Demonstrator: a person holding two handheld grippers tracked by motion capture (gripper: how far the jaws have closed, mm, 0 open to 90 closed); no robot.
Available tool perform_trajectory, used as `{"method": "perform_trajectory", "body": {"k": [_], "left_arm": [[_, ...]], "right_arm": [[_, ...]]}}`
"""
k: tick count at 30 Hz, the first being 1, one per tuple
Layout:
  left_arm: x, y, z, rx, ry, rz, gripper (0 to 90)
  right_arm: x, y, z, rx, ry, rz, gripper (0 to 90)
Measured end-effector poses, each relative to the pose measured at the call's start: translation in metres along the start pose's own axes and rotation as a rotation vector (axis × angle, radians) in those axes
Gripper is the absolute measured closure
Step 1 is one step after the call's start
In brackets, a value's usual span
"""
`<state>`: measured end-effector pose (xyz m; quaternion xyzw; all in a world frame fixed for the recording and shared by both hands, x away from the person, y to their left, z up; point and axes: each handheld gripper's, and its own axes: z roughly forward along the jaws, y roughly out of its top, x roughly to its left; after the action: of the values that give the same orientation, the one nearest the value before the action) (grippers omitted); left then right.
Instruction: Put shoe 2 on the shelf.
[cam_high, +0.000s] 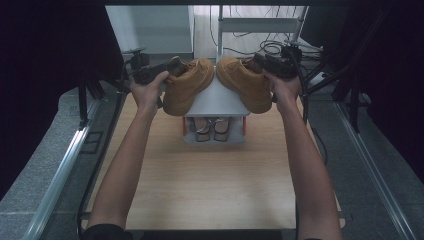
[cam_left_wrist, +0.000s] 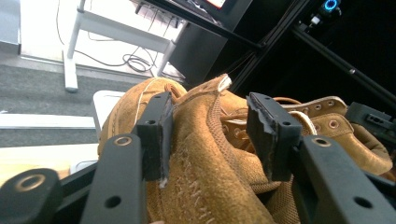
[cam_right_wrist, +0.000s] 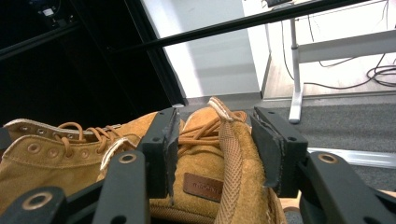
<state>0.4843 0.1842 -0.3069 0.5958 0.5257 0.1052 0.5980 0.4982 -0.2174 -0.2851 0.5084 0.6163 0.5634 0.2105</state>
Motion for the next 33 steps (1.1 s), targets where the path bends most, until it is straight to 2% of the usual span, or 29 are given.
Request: {"method": "perform_trajectory", "body": {"k": [9, 15, 18, 21, 25, 28, 33], "left_arm": [[-0.009, 0.007, -0.013, -0.038, 0.003, 0.059, 47.9], [-0.012, 0.011, -0.033, -0.052, 0.010, 0.105, 47.4], [-0.011, 0.013, -0.047, -0.055, 0.011, 0.125, 48.3], [-0.006, 0.011, -0.062, -0.046, 0.033, 0.159, 52.5], [0.004, 0.003, -0.076, -0.025, 0.067, 0.178, 61.4], [0.016, -0.006, -0.084, 0.006, 0.093, 0.191, 68.3], [0.032, -0.021, -0.088, 0.054, 0.107, 0.192, 78.6]], "right_arm": [[0.000, 0.001, -0.007, -0.011, 0.008, -0.009, 46.9], [0.002, 0.002, -0.021, -0.041, 0.014, 0.000, 44.7], [0.003, 0.003, -0.031, -0.057, 0.010, -0.011, 45.5], [0.000, 0.003, -0.041, -0.071, -0.007, -0.024, 49.1], [-0.008, 0.000, -0.056, -0.081, -0.024, -0.025, 60.7], [-0.015, -0.007, -0.064, -0.079, -0.059, -0.049, 69.3], [-0.032, -0.025, -0.067, -0.023, -0.091, -0.075, 81.2]]}}
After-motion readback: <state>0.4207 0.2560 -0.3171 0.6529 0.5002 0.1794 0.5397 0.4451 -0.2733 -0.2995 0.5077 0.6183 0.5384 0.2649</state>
